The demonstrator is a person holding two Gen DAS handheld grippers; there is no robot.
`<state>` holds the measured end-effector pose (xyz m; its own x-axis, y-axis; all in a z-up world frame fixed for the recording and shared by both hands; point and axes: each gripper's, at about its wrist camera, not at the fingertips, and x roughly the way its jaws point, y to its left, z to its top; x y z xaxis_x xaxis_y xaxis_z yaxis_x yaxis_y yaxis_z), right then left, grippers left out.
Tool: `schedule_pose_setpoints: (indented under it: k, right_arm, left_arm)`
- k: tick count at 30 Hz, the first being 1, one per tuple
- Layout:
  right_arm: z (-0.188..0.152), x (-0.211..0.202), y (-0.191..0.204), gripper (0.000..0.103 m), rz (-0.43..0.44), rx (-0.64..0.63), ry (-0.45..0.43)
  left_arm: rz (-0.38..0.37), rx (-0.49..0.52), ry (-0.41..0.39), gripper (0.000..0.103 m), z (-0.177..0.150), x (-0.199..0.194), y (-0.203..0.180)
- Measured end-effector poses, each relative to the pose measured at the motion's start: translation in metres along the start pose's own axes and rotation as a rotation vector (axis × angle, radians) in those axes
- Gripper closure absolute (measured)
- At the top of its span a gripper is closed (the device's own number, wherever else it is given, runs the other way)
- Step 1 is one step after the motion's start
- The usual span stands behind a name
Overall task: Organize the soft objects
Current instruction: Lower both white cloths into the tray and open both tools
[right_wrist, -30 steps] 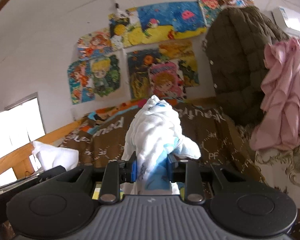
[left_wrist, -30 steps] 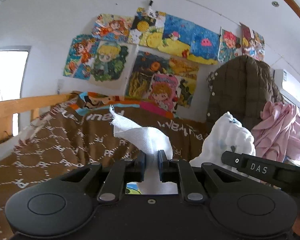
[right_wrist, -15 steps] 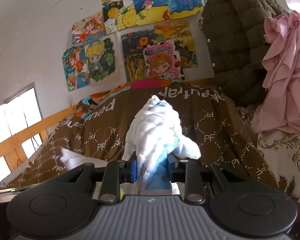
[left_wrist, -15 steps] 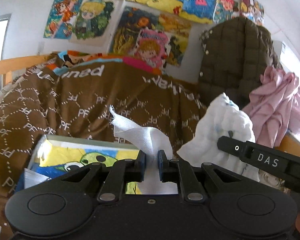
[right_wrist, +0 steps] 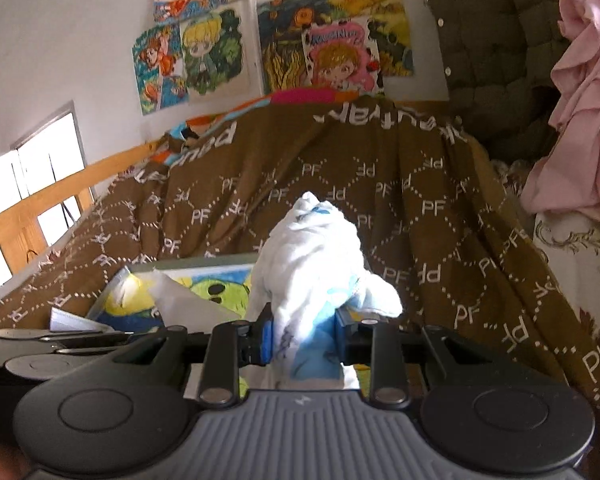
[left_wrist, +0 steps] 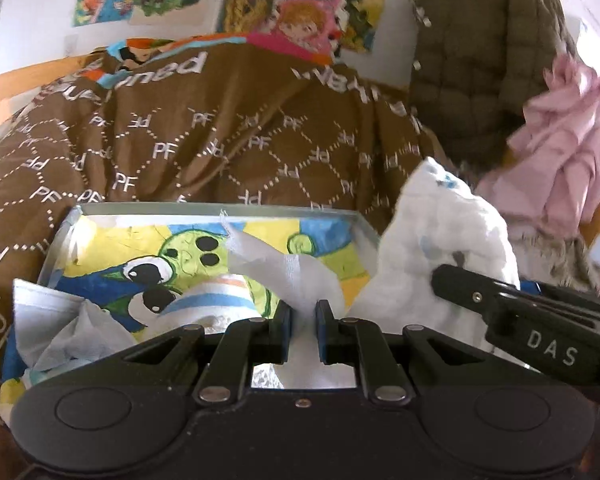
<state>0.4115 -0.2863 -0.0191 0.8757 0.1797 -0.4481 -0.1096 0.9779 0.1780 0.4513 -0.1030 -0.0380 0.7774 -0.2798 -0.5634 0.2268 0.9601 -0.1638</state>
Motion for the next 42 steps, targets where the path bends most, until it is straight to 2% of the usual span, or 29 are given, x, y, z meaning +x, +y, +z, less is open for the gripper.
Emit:
schedule_pose_setpoints:
  k: [4,12,27,31,33,35,38,42]
  right_arm:
    - [-0.005,0.008,-0.005,0.071,0.001,0.018,0.035]
    - [-0.013,0.025,-0.011,0.070,-0.007,0.019,0.099]
    - [-0.017,0.033,-0.014,0.060,-0.014,0.019,0.130]
    - [-0.016,0.031,-0.015,0.050,-0.016,0.016,0.120]
    - [-0.014,0.030,-0.016,0.043,-0.021,0.011,0.115]
    - [-0.012,0.027,-0.017,0.037,-0.028,0.006,0.101]
    - [-0.009,0.021,-0.019,0.028,-0.030,0.008,0.076]
    - [-0.003,0.011,-0.020,0.017,-0.027,0.003,0.034]
  left_arm:
    - [0.017,0.045,0.041,0.089,-0.003,0.010,-0.005]
    - [0.036,0.042,0.085,0.089,-0.008,0.017,0.001]
    - [0.035,0.080,0.134,0.087,-0.012,0.028,-0.004]
    - [0.045,0.077,0.137,0.082,-0.013,0.028,-0.003]
    - [0.048,0.071,0.134,0.076,-0.012,0.026,-0.003]
    - [0.058,0.066,0.130,0.062,-0.011,0.024,-0.002]
    - [0.068,0.059,0.114,0.049,-0.010,0.017,0.000]
    - [0.085,0.054,0.084,0.036,-0.008,0.005,0.002]
